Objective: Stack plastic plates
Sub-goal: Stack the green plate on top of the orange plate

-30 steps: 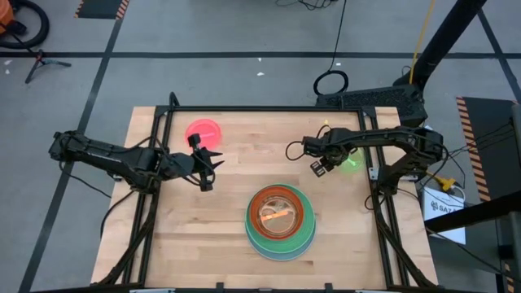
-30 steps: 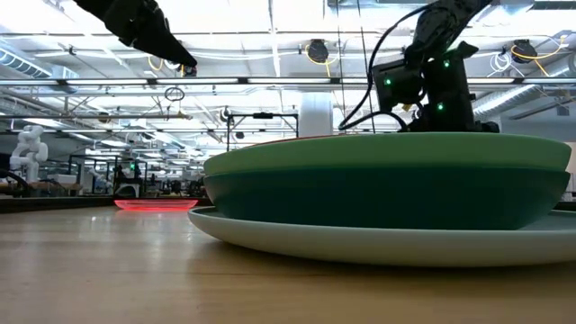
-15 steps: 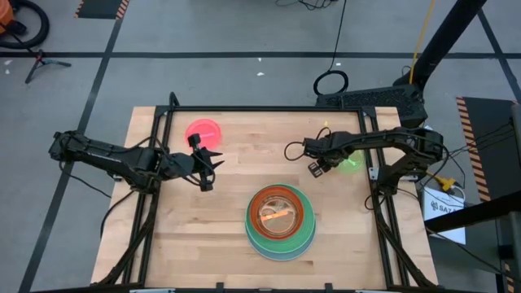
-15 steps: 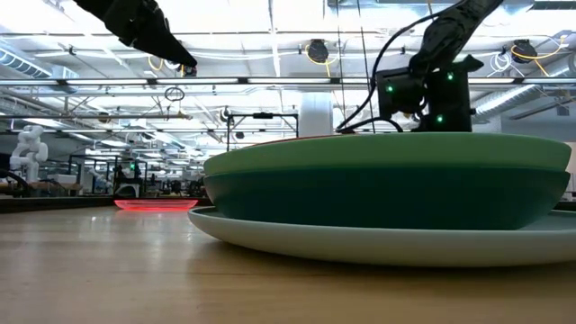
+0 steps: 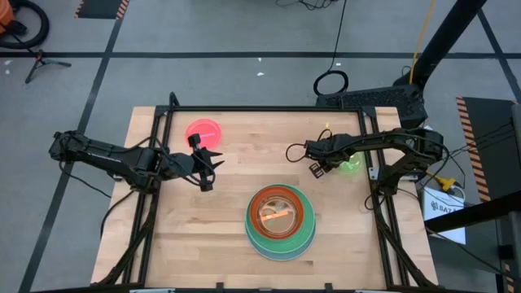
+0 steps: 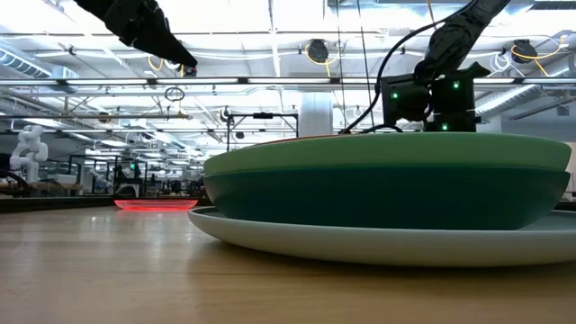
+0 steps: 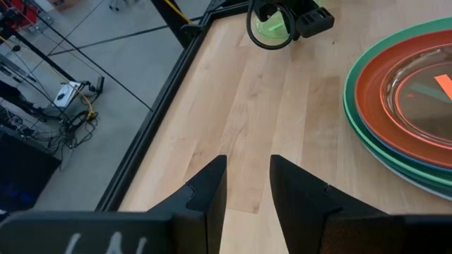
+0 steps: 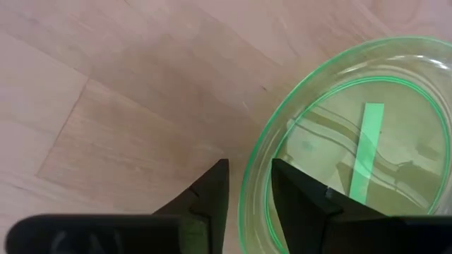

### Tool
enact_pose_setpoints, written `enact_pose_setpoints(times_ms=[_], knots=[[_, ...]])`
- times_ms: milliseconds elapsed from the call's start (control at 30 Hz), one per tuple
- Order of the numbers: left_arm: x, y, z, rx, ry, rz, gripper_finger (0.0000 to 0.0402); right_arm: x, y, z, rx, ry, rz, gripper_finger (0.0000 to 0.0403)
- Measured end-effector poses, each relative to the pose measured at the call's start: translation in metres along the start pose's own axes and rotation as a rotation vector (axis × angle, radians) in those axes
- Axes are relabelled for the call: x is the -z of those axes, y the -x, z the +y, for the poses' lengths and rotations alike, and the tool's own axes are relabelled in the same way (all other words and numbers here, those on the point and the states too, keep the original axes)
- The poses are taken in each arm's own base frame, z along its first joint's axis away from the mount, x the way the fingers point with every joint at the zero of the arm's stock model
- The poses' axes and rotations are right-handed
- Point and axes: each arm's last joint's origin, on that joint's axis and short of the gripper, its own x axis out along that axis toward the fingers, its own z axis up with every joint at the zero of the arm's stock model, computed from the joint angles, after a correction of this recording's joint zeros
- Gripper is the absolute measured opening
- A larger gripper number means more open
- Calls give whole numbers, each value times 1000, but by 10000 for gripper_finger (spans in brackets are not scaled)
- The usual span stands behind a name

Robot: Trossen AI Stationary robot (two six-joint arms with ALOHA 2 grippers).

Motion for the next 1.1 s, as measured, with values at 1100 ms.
enact_pose_setpoints(times_ms=[1100], knots=[[0,0,0,0,4,-3,115,-2,40,25,25,210,-104,1]])
